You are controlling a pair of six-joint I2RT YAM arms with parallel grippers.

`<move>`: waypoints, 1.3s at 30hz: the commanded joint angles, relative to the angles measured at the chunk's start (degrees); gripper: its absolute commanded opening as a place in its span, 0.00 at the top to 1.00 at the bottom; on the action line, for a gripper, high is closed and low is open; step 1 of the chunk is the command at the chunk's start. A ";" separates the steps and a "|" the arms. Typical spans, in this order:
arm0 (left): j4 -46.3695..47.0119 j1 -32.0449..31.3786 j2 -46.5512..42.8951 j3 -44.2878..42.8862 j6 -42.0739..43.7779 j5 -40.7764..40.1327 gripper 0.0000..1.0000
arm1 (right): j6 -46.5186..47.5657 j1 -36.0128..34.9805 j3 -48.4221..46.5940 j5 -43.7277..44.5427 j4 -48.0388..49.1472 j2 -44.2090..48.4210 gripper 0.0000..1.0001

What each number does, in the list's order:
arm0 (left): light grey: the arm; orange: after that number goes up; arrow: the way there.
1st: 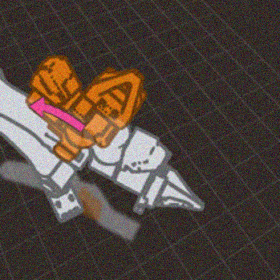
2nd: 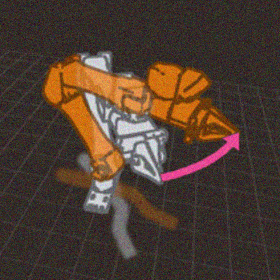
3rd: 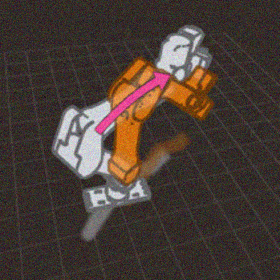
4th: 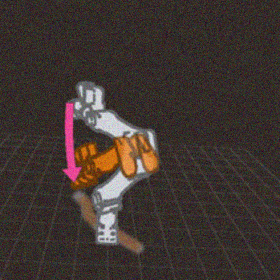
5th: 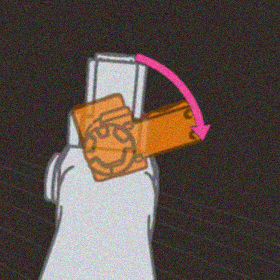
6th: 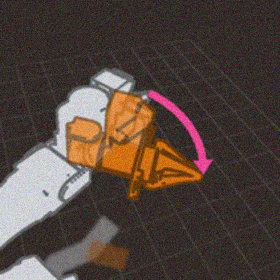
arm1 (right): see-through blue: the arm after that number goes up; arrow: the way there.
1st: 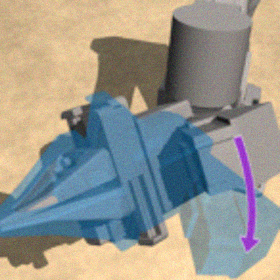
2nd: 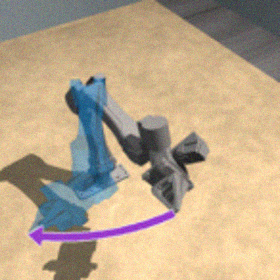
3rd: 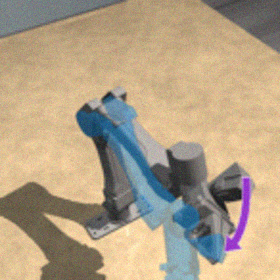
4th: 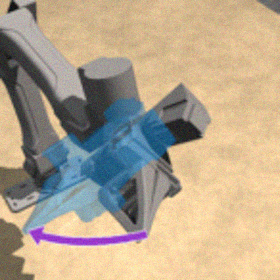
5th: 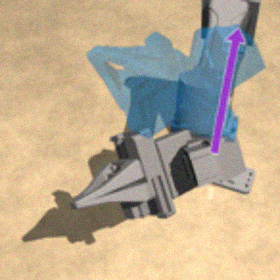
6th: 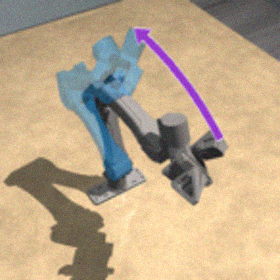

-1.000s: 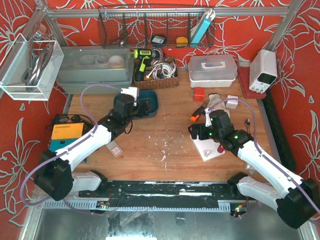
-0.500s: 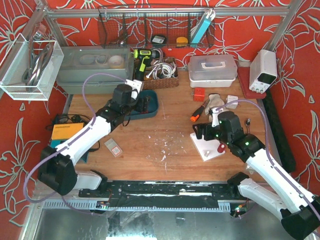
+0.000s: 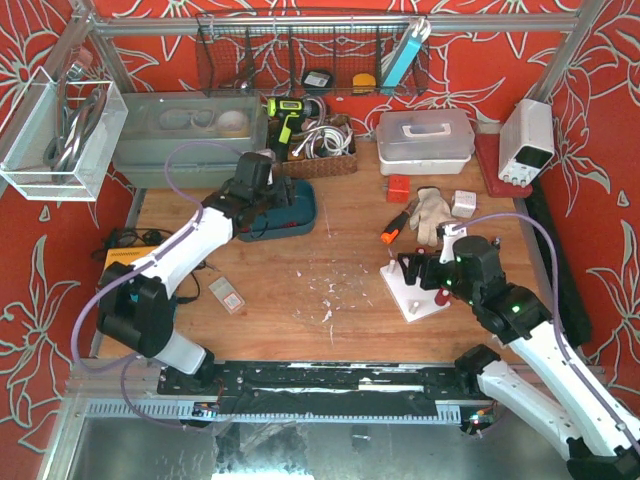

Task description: Install the large spring

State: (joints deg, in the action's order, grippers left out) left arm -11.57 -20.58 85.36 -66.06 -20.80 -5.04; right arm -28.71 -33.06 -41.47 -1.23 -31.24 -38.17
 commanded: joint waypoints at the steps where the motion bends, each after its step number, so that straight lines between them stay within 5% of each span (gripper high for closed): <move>1: -11.01 0.14 3.63 -6.62 -10.69 -1.01 0.29 | -0.19 -0.22 -4.89 4.21 -12.58 1.19 0.02; 11: -31.11 2.37 19.98 -23.35 -24.08 -14.23 0.48 | 8.86 -0.24 -10.03 3.24 -19.56 -3.33 0.02; 19: -38.46 4.42 26.26 -25.60 -33.27 -15.16 0.59 | 10.86 -0.21 -10.89 3.17 -16.33 -5.25 0.01; 39: -42.31 5.90 30.17 -21.58 -35.47 -18.40 0.52 | 8.41 -0.23 -10.58 2.79 -18.43 -6.96 0.01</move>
State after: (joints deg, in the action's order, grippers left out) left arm -51.83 -14.94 114.13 -88.97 -54.57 -20.05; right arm -19.86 -33.06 -51.05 1.39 -47.83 -45.15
